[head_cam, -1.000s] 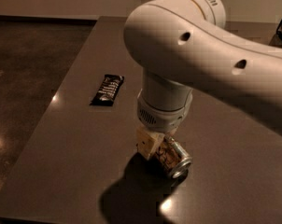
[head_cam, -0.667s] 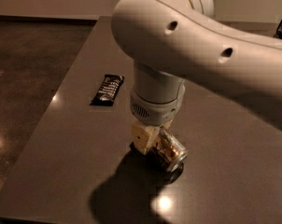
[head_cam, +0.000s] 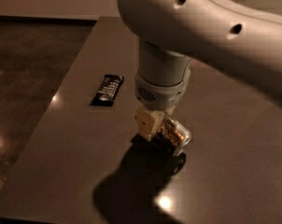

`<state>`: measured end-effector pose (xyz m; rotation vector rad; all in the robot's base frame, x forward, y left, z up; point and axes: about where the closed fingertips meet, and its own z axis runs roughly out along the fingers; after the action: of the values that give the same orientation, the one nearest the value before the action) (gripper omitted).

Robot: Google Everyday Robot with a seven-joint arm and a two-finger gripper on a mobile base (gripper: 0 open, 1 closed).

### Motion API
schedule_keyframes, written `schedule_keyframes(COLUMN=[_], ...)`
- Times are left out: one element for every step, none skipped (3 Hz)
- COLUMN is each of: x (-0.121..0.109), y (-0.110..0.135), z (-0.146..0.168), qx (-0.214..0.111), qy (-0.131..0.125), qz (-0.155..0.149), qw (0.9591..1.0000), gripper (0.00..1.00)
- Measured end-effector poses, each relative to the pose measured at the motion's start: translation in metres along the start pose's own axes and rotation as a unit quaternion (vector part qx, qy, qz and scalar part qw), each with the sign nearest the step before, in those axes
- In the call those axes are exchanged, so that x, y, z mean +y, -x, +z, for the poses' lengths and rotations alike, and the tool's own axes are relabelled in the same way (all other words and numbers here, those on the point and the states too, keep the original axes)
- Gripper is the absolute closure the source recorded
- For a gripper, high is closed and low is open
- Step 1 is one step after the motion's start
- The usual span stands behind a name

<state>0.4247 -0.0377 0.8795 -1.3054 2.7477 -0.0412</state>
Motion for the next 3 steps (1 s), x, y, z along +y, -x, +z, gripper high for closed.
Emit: schedule_keyframes(x=[-0.004,-0.007,-0.003], y=[-0.012,-0.028,-0.038], z=[0.004,0.008,0.014], qx=[0.008,0.021,0.03], qy=[0.009,0.022,0.036], qz=[-0.007,-0.016,-0.038], qw=[0.9999,0.9994,0.9982], gripper=[1.0,0.81,0.58])
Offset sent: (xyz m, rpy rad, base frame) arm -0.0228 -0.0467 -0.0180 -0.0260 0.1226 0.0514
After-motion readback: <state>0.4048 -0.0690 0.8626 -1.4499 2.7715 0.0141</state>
